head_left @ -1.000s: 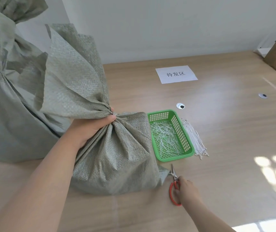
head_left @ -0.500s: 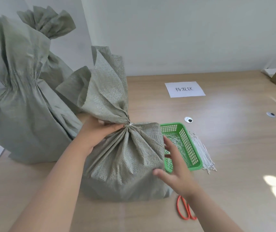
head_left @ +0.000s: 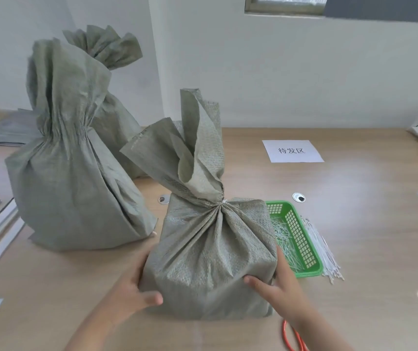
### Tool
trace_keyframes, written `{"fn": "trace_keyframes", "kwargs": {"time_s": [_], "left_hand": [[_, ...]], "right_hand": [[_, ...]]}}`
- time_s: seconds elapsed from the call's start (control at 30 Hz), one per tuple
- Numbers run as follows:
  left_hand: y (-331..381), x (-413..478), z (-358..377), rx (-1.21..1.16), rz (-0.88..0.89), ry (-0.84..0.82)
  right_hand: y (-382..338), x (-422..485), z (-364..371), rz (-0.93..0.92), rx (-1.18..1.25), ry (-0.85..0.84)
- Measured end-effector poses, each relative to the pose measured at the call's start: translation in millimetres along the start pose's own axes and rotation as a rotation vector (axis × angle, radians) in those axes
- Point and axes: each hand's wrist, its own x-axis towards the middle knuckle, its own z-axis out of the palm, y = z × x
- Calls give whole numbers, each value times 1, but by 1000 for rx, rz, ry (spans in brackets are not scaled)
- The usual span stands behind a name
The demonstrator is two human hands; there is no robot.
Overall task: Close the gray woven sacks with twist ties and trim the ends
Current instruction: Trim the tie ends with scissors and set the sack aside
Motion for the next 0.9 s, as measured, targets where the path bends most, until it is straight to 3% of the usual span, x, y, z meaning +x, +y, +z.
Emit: {"fn": "trace_keyframes", "kwargs": {"time_s": [0.5,0.9], "left_hand": [[33,10,16,-73,97,108],[124,66,-17,-130,257,46]], "right_hand": [[-20,14,8,46,36,72],[-118,76,-17,-102,34,126]]}}
